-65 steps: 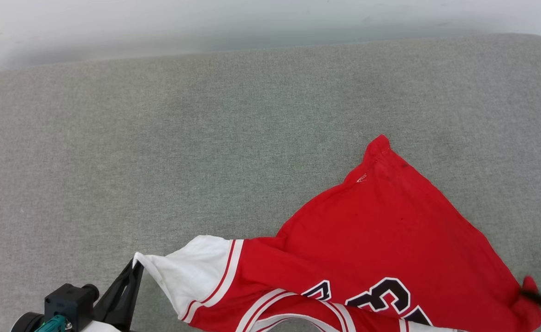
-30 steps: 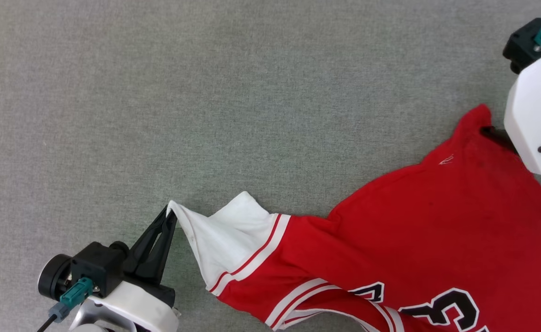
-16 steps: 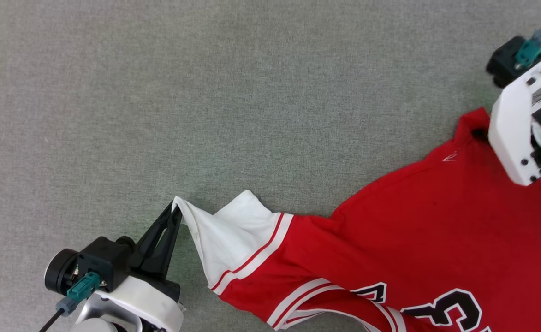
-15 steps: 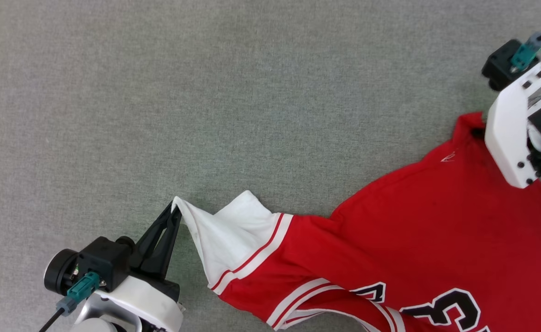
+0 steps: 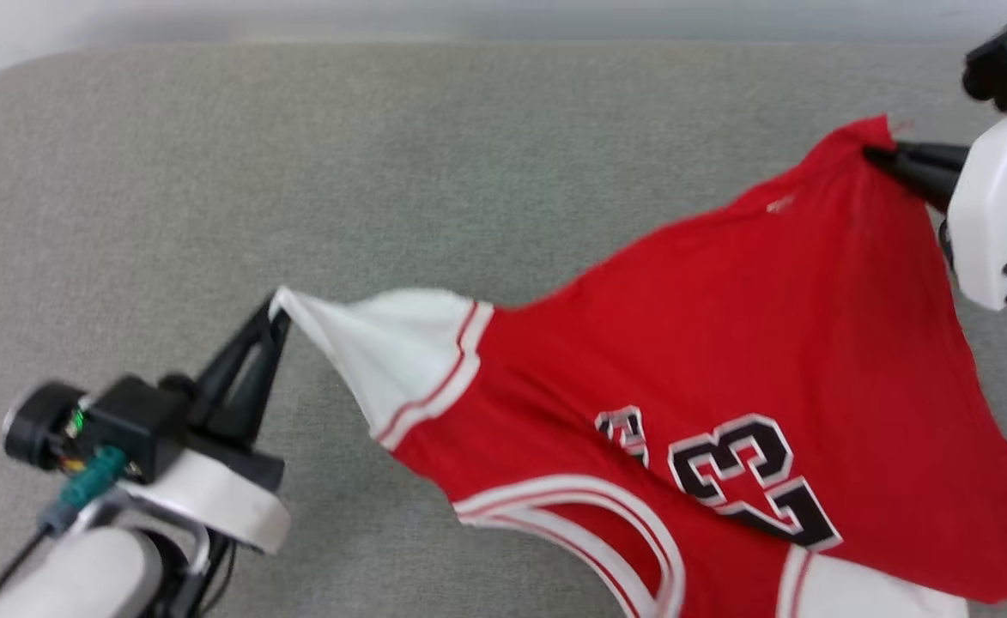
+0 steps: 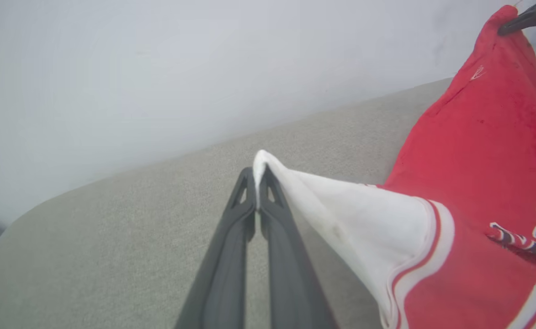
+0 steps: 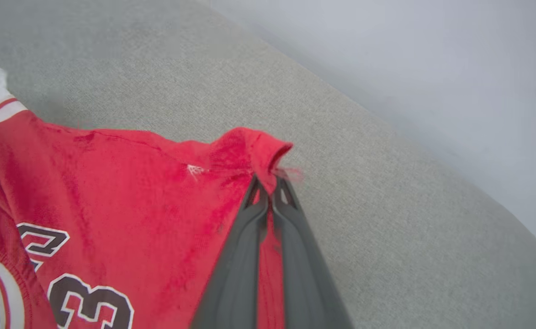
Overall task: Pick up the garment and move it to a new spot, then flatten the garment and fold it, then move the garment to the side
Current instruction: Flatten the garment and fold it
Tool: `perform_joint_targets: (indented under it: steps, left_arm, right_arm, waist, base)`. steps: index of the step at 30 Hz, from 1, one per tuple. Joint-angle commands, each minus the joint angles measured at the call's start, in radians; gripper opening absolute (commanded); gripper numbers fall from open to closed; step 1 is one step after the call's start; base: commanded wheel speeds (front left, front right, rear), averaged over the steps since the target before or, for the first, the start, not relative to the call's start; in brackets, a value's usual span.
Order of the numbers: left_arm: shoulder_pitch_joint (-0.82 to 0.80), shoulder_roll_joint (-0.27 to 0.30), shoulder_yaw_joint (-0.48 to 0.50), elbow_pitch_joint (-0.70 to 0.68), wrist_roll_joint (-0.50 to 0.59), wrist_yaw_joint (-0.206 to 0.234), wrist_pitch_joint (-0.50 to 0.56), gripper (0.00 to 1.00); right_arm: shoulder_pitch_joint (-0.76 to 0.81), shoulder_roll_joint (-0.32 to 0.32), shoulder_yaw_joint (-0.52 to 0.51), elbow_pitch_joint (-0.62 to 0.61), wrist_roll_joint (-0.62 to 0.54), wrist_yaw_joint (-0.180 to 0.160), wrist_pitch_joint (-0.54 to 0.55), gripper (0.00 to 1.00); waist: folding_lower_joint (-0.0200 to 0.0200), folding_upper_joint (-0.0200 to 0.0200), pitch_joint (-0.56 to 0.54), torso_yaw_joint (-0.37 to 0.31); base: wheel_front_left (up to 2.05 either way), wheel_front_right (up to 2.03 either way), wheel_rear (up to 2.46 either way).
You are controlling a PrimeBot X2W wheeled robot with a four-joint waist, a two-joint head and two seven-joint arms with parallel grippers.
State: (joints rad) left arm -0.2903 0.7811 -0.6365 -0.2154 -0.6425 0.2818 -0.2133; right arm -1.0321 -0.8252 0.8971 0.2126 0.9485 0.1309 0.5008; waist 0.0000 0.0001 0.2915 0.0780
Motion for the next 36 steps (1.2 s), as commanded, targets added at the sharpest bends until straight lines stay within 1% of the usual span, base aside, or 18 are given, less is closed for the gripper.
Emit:
perform_joint_targets:
  steps: [1, 3, 7, 10, 13, 14, 18, 20, 24, 28, 32, 36]
  left_arm:
    - [-0.037, 0.008, 0.014, -0.015, 0.005, -0.006, 0.010, 0.00]
    - [-0.088, 0.024, 0.027, -0.031, 0.013, -0.017, 0.029, 0.00]
    - [-0.221, 0.027, 0.052, -0.034, 0.033, -0.043, 0.067, 0.00]
    - [-0.340, 0.008, 0.064, -0.012, 0.047, -0.069, 0.093, 0.00]
    - [-0.474, -0.011, 0.065, 0.031, 0.066, -0.112, 0.121, 0.00]
    - [-0.518, -0.026, 0.067, 0.049, 0.065, -0.127, 0.128, 0.00]
    - [-0.695, -0.065, 0.064, 0.125, 0.088, -0.180, 0.152, 0.00]
    - [-0.784, -0.075, 0.063, 0.162, 0.111, -0.200, 0.166, 0.00]
    - [-0.960, -0.109, 0.055, 0.243, 0.143, -0.245, 0.196, 0.00]
    - [-1.138, -0.146, 0.060, 0.342, 0.164, -0.288, 0.214, 0.00]
    - [-1.304, -0.187, 0.056, 0.439, 0.183, -0.330, 0.215, 0.00]
    - [-1.457, -0.221, 0.057, 0.540, 0.196, -0.359, 0.201, 0.00]
  right_arm:
    - [-0.022, -0.006, -0.009, -0.011, 0.004, 0.000, -0.021, 0.00]
    - [-0.036, -0.013, -0.034, -0.012, 0.002, -0.001, -0.057, 0.00]
    - [-0.064, -0.007, -0.080, -0.007, -0.019, 0.000, -0.129, 0.00]
    - [-0.089, 0.008, -0.113, 0.001, -0.043, 0.000, -0.173, 0.00]
    - [-0.123, 0.024, -0.137, 0.009, -0.089, -0.001, -0.212, 0.00]
    - [-0.137, 0.032, -0.148, 0.015, -0.107, -0.001, -0.227, 0.00]
    - [-0.205, 0.076, -0.190, 0.055, -0.189, 0.000, -0.276, 0.00]
    - [-0.252, 0.100, -0.218, 0.083, -0.233, -0.001, -0.295, 0.00]
    - [-0.356, 0.154, -0.257, 0.145, -0.297, -0.001, -0.298, 0.00]
    - [-0.470, 0.192, -0.277, 0.205, -0.345, -0.001, -0.283, 0.00]
    - [-0.590, 0.222, -0.294, 0.272, -0.388, -0.001, -0.292, 0.00]
    - [-0.709, 0.253, -0.303, 0.342, -0.430, -0.001, -0.309, 0.00]
  waist:
    - [0.0000, -0.0001, -0.026, -0.027]
    - [0.0000, -0.0001, -0.031, -0.039]
    - [0.0000, -0.0001, -0.030, -0.056]
    - [0.0000, -0.0001, -0.019, -0.069]
    - [0.0000, -0.0001, 0.000, -0.081]
    - [0.0000, -0.0001, 0.009, -0.084]
    - [0.0000, -0.0001, 0.049, -0.097]
    - [0.0000, -0.0001, 0.073, -0.103]
    - [0.0000, -0.0001, 0.118, -0.113]
    - [0.0000, -0.0001, 0.166, -0.118]
    - [0.0000, -0.0001, 0.208, -0.124]
    - [0.0000, -0.0001, 0.246, -0.127]
  base:
    - [0.00, 0.00, 0.00]
    - [0.00, 0.00, 0.00]
    - [0.00, 0.00, 0.00]
    - [0.00, 0.00, 0.00]
    - [0.00, 0.00, 0.00]
    - [0.00, 0.00, 0.00]
    - [0.00, 0.00, 0.00]
    - [0.00, 0.00, 0.00]
    - [0.00, 0.00, 0.00]
    - [0.00, 0.00, 0.00]
    - [0.00, 0.00, 0.00]
    - [0.00, 0.00, 0.00]
